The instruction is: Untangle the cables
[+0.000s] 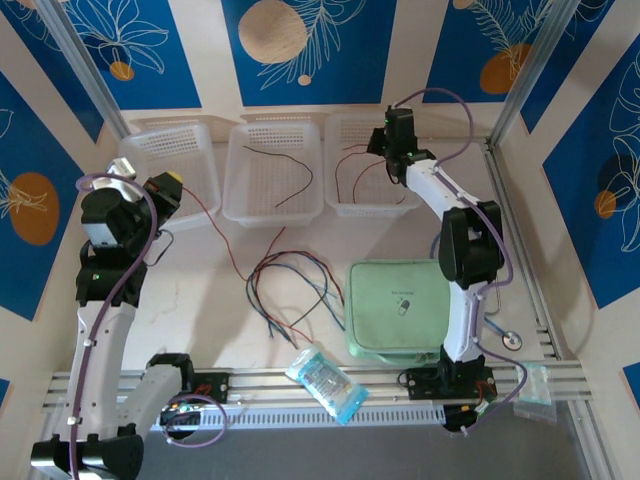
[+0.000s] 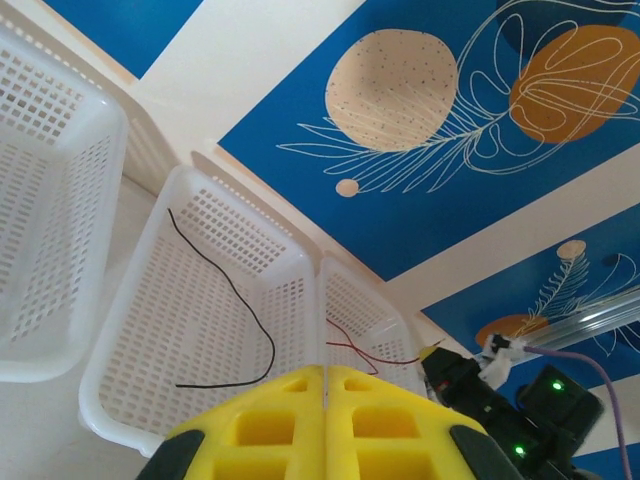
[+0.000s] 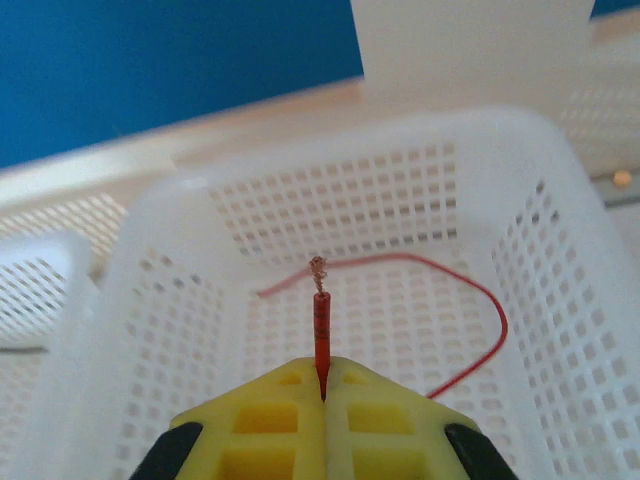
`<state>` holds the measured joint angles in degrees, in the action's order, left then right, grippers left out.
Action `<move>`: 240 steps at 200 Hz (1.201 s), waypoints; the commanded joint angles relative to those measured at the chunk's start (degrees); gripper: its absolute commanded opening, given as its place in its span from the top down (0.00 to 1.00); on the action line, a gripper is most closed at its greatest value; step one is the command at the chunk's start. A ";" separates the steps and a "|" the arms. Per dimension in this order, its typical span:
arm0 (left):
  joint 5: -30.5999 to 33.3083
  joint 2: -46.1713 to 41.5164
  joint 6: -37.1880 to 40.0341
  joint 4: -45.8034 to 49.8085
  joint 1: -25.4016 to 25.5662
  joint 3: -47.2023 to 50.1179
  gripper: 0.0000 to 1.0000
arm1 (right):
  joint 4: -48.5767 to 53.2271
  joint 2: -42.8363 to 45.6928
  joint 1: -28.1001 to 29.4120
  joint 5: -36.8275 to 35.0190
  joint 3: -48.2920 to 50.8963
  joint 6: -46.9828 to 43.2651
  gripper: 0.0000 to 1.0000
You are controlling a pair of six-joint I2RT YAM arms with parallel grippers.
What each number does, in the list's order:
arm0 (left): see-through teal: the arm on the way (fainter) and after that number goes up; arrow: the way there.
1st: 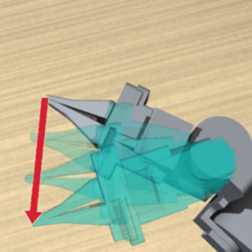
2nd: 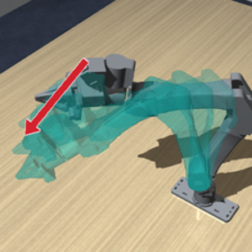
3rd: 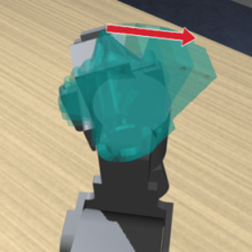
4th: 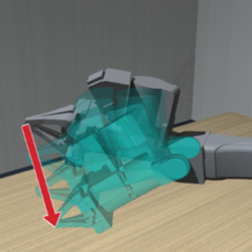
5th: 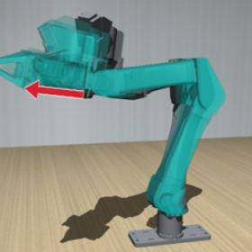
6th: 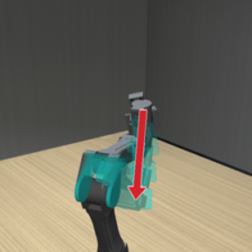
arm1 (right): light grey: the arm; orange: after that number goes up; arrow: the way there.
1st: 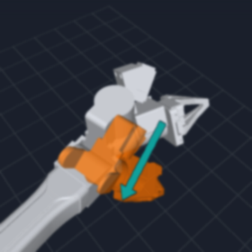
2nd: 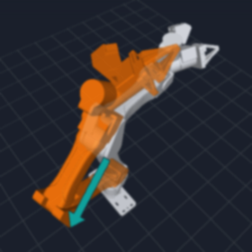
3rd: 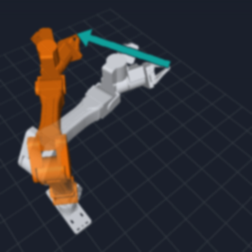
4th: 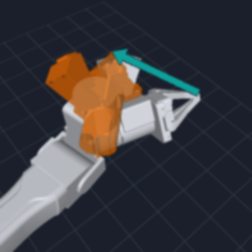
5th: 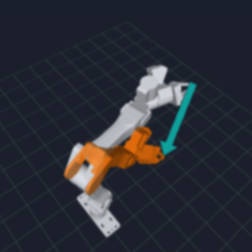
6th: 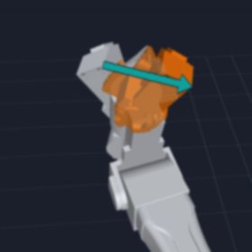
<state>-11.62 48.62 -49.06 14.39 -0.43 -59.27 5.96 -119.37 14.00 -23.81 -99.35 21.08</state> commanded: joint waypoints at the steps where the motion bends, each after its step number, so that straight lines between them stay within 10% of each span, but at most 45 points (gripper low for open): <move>1: -1.26 -0.11 0.26 -0.07 -0.54 -0.84 1.00 | 10.58 -3.29 0.08 -3.53 -4.40 -2.19 1.00; 73: -1.61 0.96 4.59 3.01 -0.47 -5.33 1.00 | 22.82 -8.78 -2.37 1.22 -9.85 3.96 1.00; 113: -5.48 3.91 3.72 2.75 -0.45 -10.67 1.00 | 25.09 -6.95 -4.46 5.43 -11.42 7.42 0.55; 163: -7.41 7.45 2.69 1.60 -0.32 -16.72 1.00 | 23.16 0.63 -4.73 7.11 -9.29 6.62 0.28; 240: -8.51 15.39 -0.66 -3.20 4.56 -27.75 1.00 | 17.95 14.61 -5.03 14.72 -1.08 5.93 0.18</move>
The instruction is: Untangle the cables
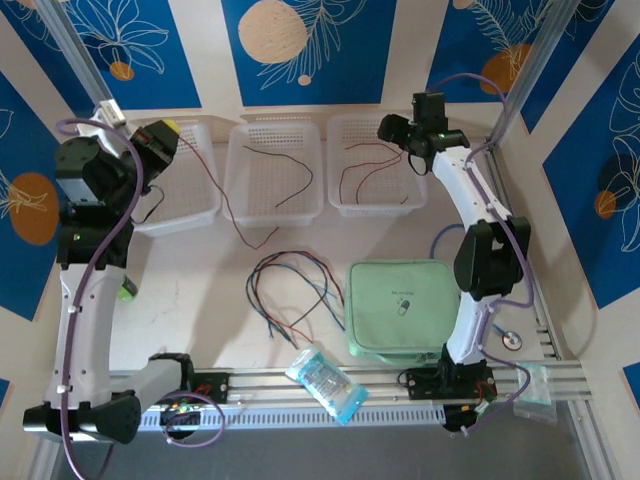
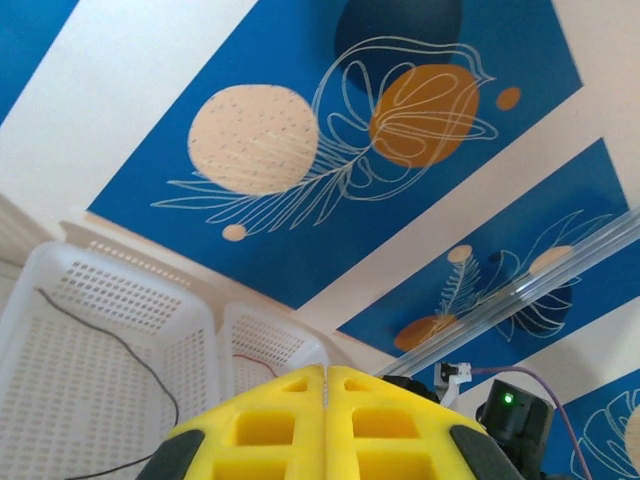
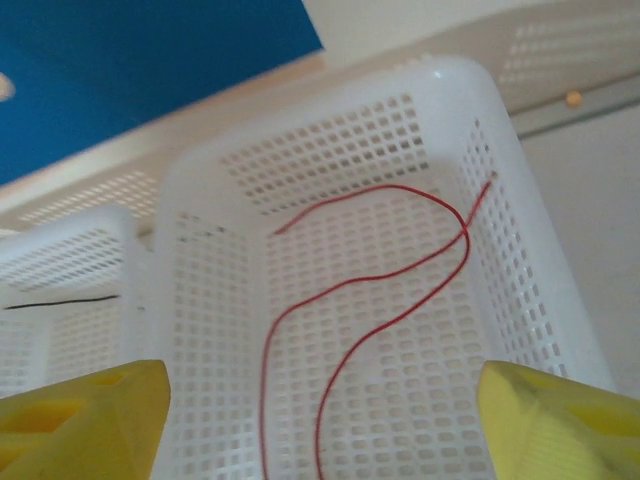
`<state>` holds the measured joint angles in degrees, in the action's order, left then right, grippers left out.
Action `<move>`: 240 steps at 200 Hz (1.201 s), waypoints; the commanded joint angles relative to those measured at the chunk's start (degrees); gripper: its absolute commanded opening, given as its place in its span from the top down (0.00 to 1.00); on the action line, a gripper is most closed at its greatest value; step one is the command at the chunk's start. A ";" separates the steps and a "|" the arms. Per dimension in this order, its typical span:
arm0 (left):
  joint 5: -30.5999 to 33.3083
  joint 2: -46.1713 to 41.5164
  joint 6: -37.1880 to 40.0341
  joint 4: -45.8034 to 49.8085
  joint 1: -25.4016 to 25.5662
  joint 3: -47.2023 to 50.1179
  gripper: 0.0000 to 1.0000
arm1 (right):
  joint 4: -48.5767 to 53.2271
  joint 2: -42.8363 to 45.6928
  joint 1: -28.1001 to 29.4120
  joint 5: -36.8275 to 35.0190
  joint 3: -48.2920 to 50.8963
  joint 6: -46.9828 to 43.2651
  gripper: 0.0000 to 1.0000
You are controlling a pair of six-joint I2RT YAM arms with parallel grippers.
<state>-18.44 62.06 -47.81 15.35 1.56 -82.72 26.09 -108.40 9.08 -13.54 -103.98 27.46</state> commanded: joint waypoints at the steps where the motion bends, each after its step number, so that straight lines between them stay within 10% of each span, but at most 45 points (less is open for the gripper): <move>1: -1.69 2.11 -1.92 -4.26 2.74 -4.47 1.00 | -2.27 3.81 -0.11 4.56 3.67 -0.38 0.18; 116: -0.38 28.87 1.06 -6.33 25.82 -39.41 1.00 | -8.93 21.45 -5.38 13.80 16.75 -0.03 0.16; 194: 8.72 55.58 -3.50 -16.97 28.96 -73.19 1.00 | -10.27 28.87 -8.41 16.59 21.95 1.88 0.16; 240: 18.47 60.41 0.00 -28.56 30.16 -73.27 1.00 | -10.27 31.00 -10.73 17.78 23.55 2.46 0.16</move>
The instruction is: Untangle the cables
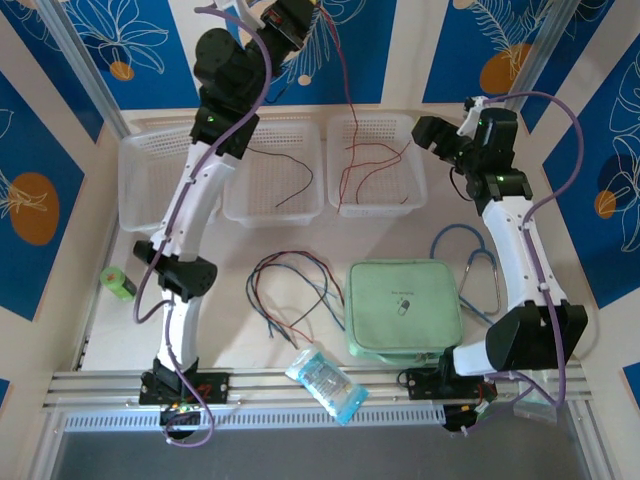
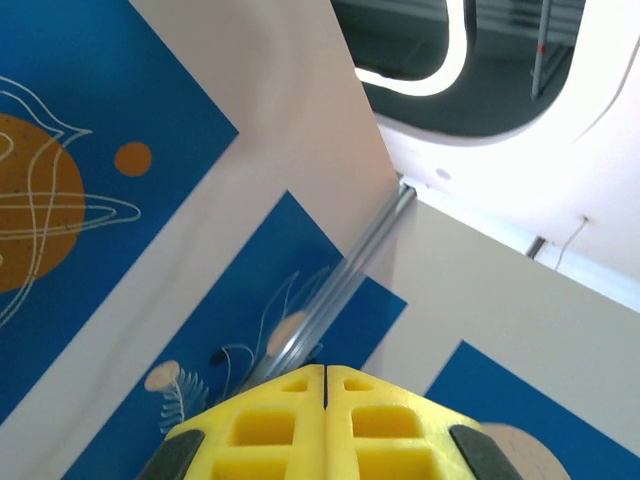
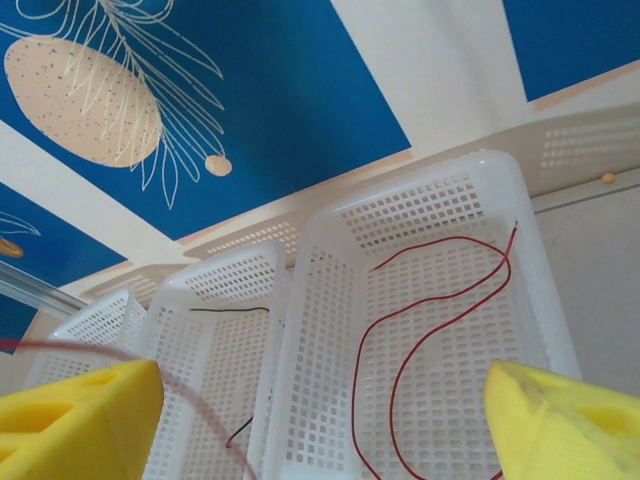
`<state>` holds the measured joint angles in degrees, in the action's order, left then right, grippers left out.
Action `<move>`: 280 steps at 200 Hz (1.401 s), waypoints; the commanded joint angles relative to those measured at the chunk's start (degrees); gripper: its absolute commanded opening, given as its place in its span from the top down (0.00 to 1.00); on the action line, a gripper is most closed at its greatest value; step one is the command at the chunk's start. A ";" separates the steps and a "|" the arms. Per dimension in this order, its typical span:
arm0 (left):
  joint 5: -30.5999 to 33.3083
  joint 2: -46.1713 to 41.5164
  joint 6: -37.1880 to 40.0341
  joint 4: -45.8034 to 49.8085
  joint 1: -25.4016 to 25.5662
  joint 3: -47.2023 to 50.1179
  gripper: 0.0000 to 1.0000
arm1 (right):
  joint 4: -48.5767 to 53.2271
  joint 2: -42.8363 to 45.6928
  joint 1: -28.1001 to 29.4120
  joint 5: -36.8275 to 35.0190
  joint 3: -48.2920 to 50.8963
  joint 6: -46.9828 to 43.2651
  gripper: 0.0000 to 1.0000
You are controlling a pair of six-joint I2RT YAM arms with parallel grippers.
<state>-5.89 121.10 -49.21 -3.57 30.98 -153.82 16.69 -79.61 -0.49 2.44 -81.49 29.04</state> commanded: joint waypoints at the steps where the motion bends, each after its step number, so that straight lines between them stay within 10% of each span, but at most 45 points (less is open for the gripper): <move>1: 5.95 1.53 1.36 -9.66 0.70 -2.13 1.00 | -0.87 2.24 -1.17 1.84 1.07 0.91 0.16; 124: -0.53 12.53 -2.07 -12.18 2.68 0.79 1.00 | -10.86 1.01 2.18 15.72 9.07 -8.74 0.16; 219: -2.50 8.86 -2.64 -11.13 2.86 2.05 1.00 | -26.74 -20.75 11.45 16.65 -0.29 -18.16 0.18; 253: -2.88 7.58 -2.81 -11.45 2.96 3.85 1.00 | -24.86 -27.24 12.61 18.60 -8.06 -16.44 0.26; 280: -3.56 7.05 -4.13 -11.94 3.00 4.38 1.00 | -22.61 -28.38 12.78 17.03 -10.98 -13.73 0.52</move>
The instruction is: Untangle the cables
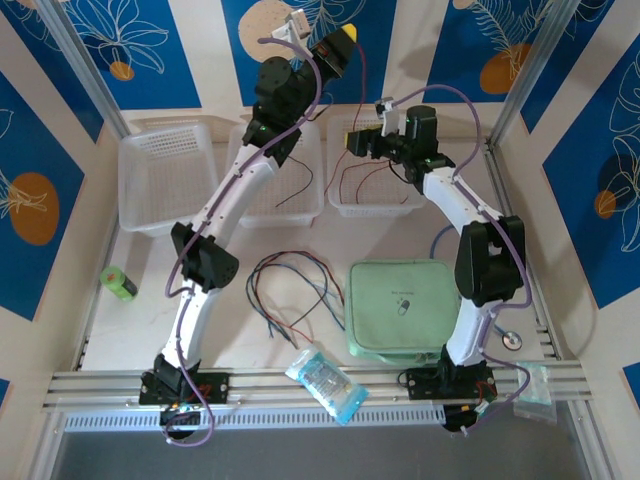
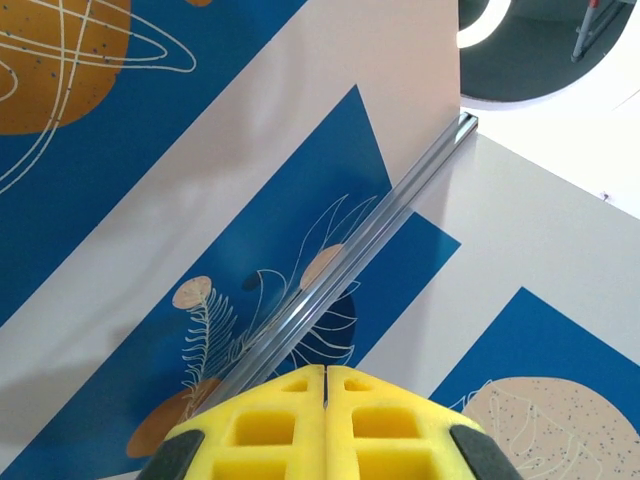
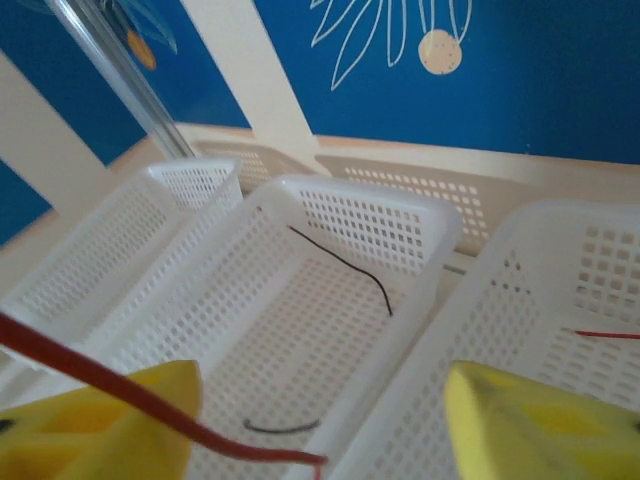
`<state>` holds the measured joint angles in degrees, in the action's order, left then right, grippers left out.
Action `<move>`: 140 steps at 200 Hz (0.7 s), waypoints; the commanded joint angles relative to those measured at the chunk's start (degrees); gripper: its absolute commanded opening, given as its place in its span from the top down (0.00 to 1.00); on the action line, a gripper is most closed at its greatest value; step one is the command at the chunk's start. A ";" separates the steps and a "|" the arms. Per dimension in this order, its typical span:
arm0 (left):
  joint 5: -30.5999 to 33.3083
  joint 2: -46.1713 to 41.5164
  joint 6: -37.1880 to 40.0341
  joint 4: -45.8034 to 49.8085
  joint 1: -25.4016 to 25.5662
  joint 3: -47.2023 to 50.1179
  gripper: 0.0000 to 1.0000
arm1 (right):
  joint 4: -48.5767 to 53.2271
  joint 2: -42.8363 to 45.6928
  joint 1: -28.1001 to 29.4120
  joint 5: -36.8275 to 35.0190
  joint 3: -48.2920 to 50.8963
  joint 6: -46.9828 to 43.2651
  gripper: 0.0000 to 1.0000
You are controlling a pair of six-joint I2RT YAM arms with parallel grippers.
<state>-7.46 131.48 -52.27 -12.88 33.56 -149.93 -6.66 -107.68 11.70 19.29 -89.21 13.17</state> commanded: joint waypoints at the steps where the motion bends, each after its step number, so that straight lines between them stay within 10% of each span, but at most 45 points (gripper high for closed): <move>1: -2.01 -3.33 -1.07 -2.61 0.39 0.46 1.00 | 0.82 -0.27 0.49 0.21 -3.30 2.30 0.54; 39: -2.69 -5.85 -0.21 -2.92 0.36 3.56 1.00 | 0.69 3.73 0.59 -0.09 -1.04 0.93 1.00; 140: -3.79 -10.97 1.03 -5.92 0.36 13.71 1.00 | -0.13 16.60 -3.10 -10.89 -3.39 -1.40 1.00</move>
<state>-9.56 123.44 -52.18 -16.73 33.56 -137.95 -5.41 -92.60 10.00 13.10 -90.26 12.78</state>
